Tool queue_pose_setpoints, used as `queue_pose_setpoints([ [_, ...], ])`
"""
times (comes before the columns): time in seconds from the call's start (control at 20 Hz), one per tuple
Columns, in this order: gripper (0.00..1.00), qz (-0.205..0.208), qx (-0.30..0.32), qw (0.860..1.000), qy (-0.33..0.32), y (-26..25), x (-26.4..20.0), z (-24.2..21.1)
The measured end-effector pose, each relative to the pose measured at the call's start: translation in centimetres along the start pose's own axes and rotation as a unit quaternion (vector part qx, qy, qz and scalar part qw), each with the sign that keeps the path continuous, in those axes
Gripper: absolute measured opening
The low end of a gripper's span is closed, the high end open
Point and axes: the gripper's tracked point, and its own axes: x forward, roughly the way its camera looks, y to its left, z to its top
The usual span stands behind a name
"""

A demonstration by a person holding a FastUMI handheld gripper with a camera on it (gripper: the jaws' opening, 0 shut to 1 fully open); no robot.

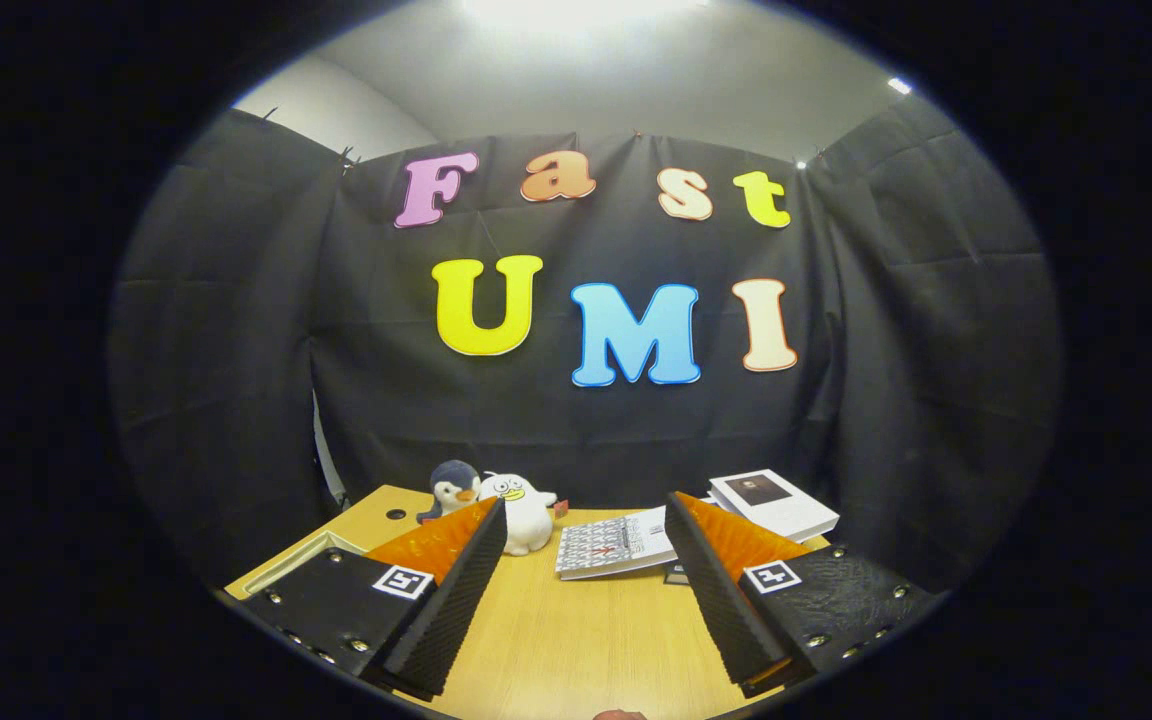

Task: Open the storage box then place both shoes into the box .Put the left shoe in first, then the right shoe, with the right side of both shoes facing outward in a uniform manner.

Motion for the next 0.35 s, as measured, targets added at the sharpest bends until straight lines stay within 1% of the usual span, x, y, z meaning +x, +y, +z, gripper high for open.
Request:
queue_pose_setpoints([
  [0.15,0.97,-0.017,0.0,1.0,-0.022,-1.4,-0.3,0.8],
  [0.35,0.97,-0.033,0.011,0.999,-0.034,-2.2,-0.7,0.3],
])
